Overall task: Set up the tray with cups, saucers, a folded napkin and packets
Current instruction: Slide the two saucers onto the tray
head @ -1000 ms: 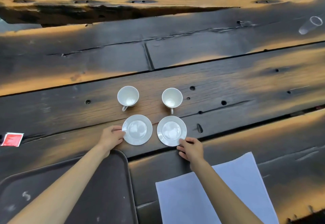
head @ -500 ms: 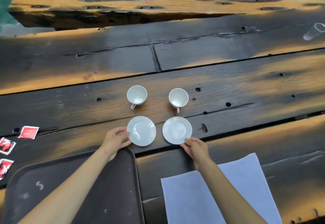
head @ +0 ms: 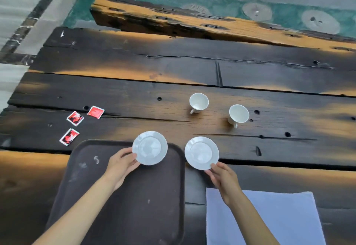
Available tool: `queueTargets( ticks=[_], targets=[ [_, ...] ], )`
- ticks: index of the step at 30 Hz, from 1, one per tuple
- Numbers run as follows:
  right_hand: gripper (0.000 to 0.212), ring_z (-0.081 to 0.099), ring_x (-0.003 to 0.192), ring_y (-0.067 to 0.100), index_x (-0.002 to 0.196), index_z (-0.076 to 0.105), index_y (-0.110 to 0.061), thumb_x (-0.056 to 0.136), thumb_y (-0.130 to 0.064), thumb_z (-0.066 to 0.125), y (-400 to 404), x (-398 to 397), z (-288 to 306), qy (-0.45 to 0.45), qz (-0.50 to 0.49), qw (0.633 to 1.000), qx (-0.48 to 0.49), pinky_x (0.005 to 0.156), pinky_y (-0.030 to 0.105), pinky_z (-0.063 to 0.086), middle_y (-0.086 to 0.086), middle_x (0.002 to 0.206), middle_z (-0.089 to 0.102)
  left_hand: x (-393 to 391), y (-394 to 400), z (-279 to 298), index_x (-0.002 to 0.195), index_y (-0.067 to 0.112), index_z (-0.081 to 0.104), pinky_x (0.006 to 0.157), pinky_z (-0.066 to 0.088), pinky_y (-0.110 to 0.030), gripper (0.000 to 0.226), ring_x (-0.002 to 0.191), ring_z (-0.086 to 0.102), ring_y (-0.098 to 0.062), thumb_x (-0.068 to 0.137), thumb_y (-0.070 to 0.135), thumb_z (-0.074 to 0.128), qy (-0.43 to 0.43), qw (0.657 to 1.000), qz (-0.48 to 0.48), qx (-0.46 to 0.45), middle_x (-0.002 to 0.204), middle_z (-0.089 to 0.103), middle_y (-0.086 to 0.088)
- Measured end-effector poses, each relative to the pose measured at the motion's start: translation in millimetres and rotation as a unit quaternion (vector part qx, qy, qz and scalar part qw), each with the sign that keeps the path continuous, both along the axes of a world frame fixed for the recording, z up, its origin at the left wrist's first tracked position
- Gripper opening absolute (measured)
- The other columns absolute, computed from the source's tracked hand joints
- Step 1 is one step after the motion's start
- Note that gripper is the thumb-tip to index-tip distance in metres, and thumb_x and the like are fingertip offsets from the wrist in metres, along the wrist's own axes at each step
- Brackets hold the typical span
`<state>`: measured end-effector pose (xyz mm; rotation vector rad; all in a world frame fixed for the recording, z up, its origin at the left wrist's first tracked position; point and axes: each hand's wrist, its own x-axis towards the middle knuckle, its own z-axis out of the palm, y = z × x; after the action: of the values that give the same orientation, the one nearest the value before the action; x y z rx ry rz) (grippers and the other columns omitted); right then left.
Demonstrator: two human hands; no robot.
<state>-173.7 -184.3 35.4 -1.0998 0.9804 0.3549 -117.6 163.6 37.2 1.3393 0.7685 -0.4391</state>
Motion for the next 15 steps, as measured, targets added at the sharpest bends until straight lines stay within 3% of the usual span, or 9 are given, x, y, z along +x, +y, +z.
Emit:
queueTargets(
  ticks=[5,12,15],
  targets=[
    [0.018,0.078,0.098,0.013,0.117,0.068,-0.015,0.100,-0.016,0.065,64,-2,8,-0.003,0.050,0.999,0.007,0.072,0.020,0.058,-0.001,0.105,0.081,-33,62,-1,0.117,0.001,0.065,0.095,0.054,-0.039,0.021,0.106,0.072,-0.028,0.097,-0.002,0.061,0.018,0.997,0.070,0.011,0.114,0.074,-0.016],
    [0.022,0.077,0.100,0.013,0.120,0.067,-0.011,0.100,-0.016,0.065,144,-1,4,0.010,0.091,0.996,0.020,0.069,0.018,0.058,0.002,0.109,0.081,-56,125,-16,0.110,0.007,0.067,0.096,0.054,-0.041,0.017,0.104,0.071,-0.028,0.097,-0.002,0.061,0.055,0.990,0.132,0.013,0.112,0.073,-0.015],
    [0.021,0.078,0.100,0.016,0.120,0.066,-0.008,0.100,-0.014,0.064,171,0,-3,0.020,0.090,0.995,0.024,0.074,0.021,0.059,0.007,0.109,0.080,-58,141,-25,0.108,0.006,0.067,0.097,0.053,-0.041,0.016,0.105,0.071,-0.030,0.097,-0.003,0.061,0.065,0.987,0.147,0.011,0.113,0.073,-0.017]
  ],
)
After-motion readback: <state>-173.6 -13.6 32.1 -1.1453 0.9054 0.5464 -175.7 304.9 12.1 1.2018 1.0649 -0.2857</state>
